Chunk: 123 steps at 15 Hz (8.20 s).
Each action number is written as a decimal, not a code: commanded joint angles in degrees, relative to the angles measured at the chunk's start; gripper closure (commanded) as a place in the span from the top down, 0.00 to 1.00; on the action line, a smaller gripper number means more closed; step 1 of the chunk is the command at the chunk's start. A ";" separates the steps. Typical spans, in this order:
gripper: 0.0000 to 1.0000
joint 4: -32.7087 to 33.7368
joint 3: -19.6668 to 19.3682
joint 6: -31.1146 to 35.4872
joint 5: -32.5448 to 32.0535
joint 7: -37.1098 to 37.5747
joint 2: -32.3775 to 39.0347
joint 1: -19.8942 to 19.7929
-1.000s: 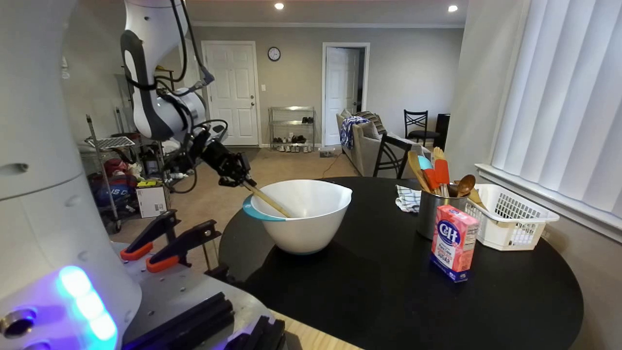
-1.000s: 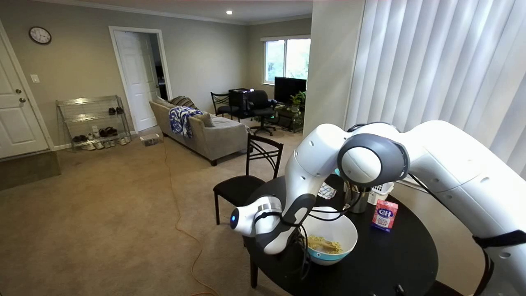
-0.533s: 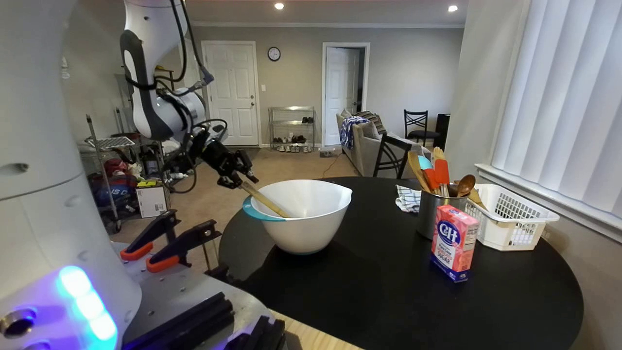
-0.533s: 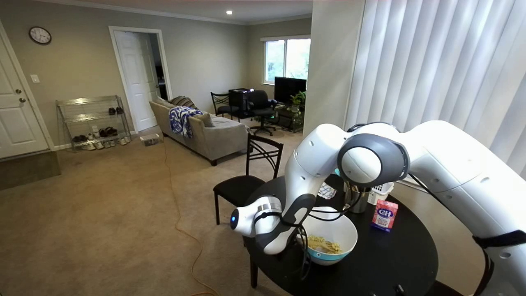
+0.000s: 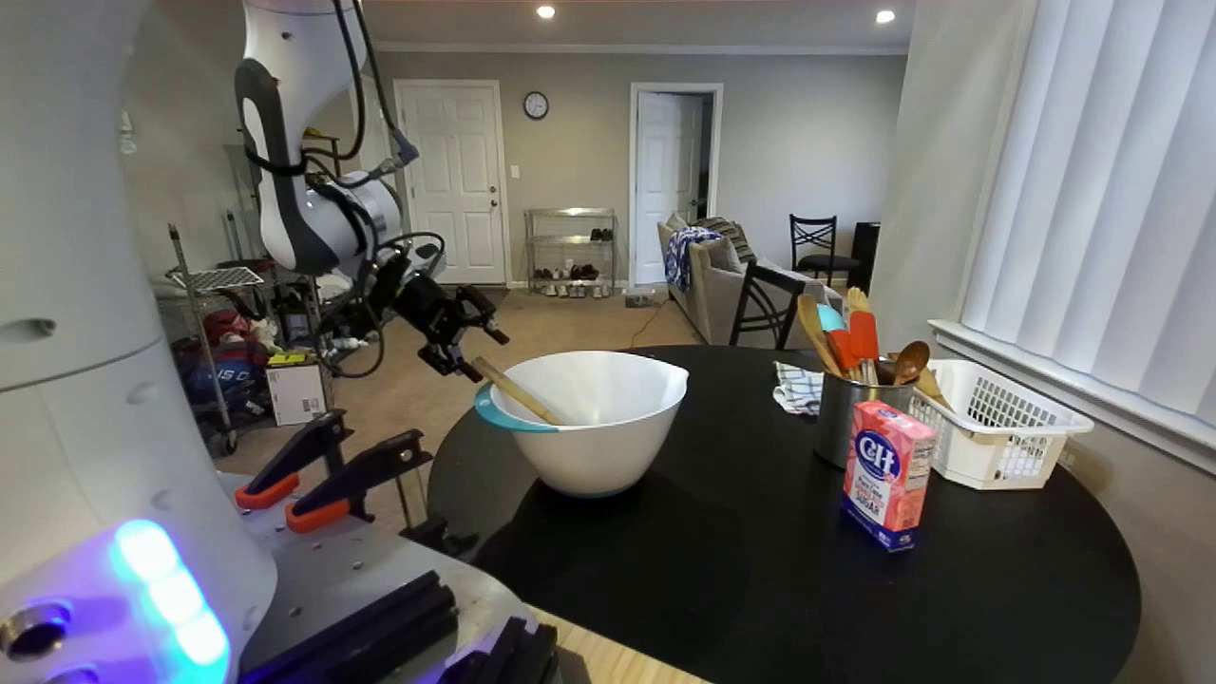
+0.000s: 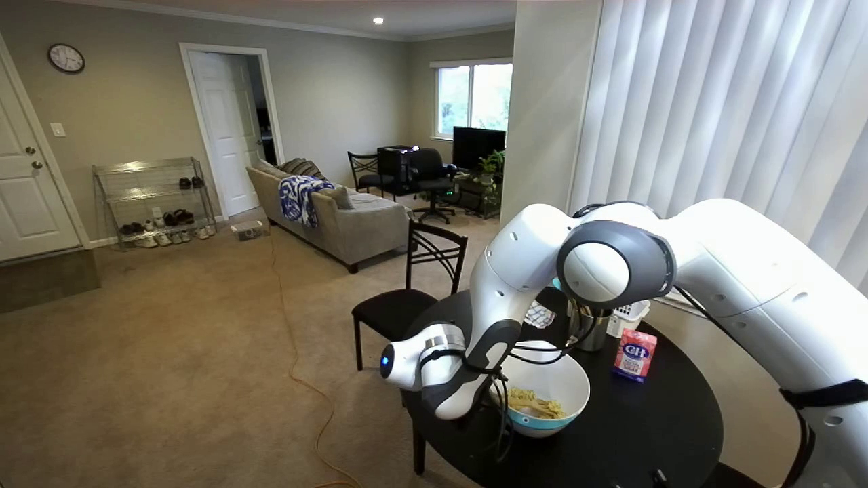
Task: Use the wooden spoon to stir in the white bowl
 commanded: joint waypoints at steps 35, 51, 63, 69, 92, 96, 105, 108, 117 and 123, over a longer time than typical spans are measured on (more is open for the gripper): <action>0.05 -15.55 5.53 7.94 8.47 0.11 -20.01 -9.28; 0.04 -34.37 2.19 28.71 18.52 -2.68 -37.78 -19.80; 0.05 -33.34 0.78 31.12 18.40 -2.15 -36.50 -19.75; 0.05 -33.83 0.39 46.11 29.95 -11.59 -33.95 -24.72; 0.04 -26.12 -3.97 29.73 48.23 -35.64 -28.51 -23.73; 0.05 -24.61 -3.79 23.70 47.29 -36.53 -28.08 -23.90; 0.04 -21.29 -5.27 16.50 43.41 -32.66 -26.21 -22.35; 0.04 -20.51 -6.89 15.21 39.01 -29.35 -25.93 -21.00; 0.04 -21.04 -8.22 19.87 31.48 -22.18 -25.59 -18.26; 0.04 -21.85 -8.00 26.33 30.15 -17.85 -25.66 -17.92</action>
